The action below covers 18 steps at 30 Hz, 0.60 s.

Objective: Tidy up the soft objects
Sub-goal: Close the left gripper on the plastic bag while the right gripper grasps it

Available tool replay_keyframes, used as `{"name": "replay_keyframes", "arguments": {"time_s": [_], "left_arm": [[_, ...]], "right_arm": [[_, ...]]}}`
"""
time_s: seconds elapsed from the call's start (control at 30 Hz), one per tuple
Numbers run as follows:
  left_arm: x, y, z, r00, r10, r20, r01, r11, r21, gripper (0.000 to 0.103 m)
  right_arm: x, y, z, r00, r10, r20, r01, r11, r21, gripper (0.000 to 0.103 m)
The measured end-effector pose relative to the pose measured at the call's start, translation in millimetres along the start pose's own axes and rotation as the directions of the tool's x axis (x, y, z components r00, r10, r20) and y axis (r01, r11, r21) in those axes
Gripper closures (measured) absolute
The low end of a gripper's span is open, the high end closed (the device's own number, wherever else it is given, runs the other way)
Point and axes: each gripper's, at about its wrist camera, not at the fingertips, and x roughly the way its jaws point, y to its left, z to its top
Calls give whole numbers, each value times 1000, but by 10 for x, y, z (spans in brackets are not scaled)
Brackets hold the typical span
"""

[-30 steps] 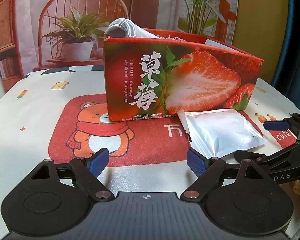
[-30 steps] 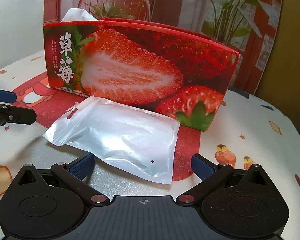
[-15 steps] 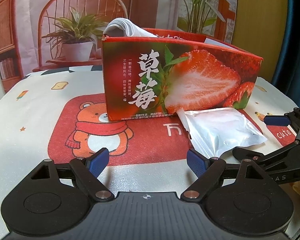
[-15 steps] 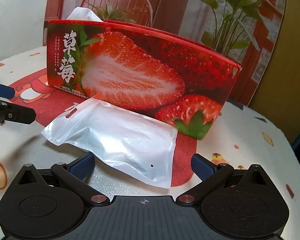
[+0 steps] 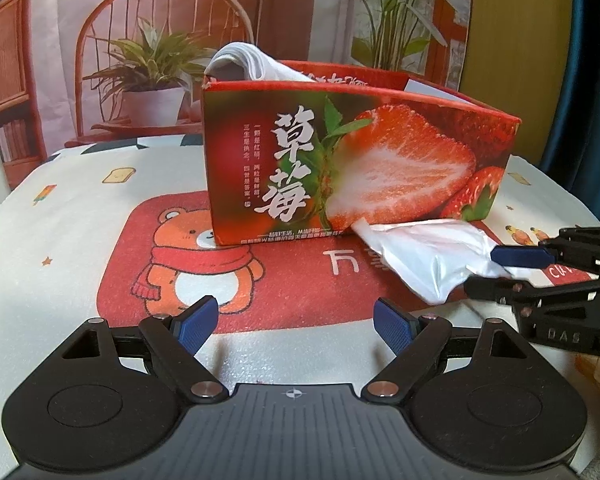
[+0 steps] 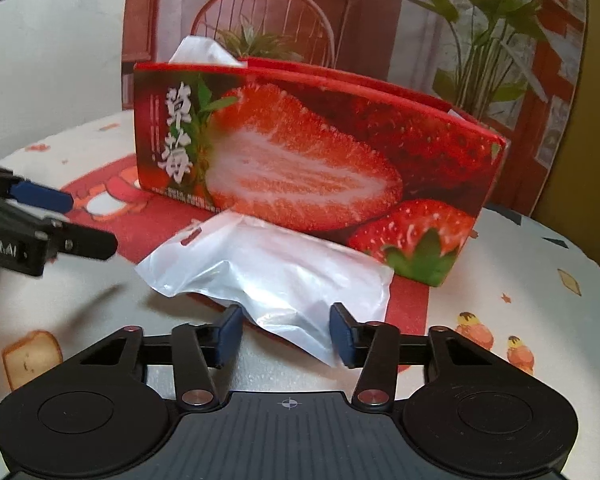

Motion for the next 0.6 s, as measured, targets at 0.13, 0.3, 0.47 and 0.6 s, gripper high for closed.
{"name": "replay_keyframes", "arguments": {"time_s": [0.13,0.3,0.47,0.6], "left_arm": [[18,-24,19,1000,-12,-3,12,1000,7,16],[111,-149,124,998,-57,-16,58,997,59,16],[192,-267,335,996,-84,33,80,990,115,16],[259,-334,445,986,-153,68,138,973,184,27]], "right_arm": [[-68,-15,64,999,8,46,-8,1000,11,69],[-97,-94,185,997,11,78,-15,999,45,69],[-114,-123,270,995,9,98,-13,999,36,68],[-115,-153,315,994,13,109,-16,1000,25,68]]}}
